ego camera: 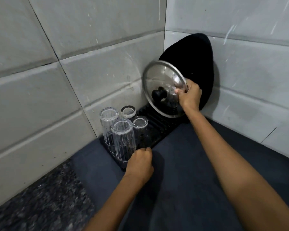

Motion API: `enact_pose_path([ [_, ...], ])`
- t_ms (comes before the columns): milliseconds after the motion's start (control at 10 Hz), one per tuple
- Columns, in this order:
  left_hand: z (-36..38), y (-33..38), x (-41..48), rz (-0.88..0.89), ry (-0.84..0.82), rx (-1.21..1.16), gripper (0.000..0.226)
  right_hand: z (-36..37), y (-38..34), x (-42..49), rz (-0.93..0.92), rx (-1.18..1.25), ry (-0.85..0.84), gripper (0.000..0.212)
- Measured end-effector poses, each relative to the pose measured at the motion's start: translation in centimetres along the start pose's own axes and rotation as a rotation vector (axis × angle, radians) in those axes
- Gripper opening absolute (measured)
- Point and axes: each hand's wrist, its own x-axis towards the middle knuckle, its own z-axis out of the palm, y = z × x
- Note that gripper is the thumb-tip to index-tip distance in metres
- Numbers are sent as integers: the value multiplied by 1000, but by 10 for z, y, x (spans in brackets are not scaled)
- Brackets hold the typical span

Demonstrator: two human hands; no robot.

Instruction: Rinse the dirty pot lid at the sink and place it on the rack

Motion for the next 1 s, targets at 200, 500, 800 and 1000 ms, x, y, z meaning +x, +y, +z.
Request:
enact_pose_path([
  [200, 0, -3, 1, 2, 6, 4, 27, 1, 16, -5, -7, -76, -38, 19],
  [500, 0, -8, -2, -9, -21, -42, 22, 3, 5, -6, -509, -677, 91, 39],
  [800, -21, -11, -31, -17, 68, -165, 29, -21, -15, -40, -456, -907, -104, 22],
  [1000, -38, 2, -66, -41, 269, -240, 33, -53, -35, -97, -236, -607, -302, 37],
])
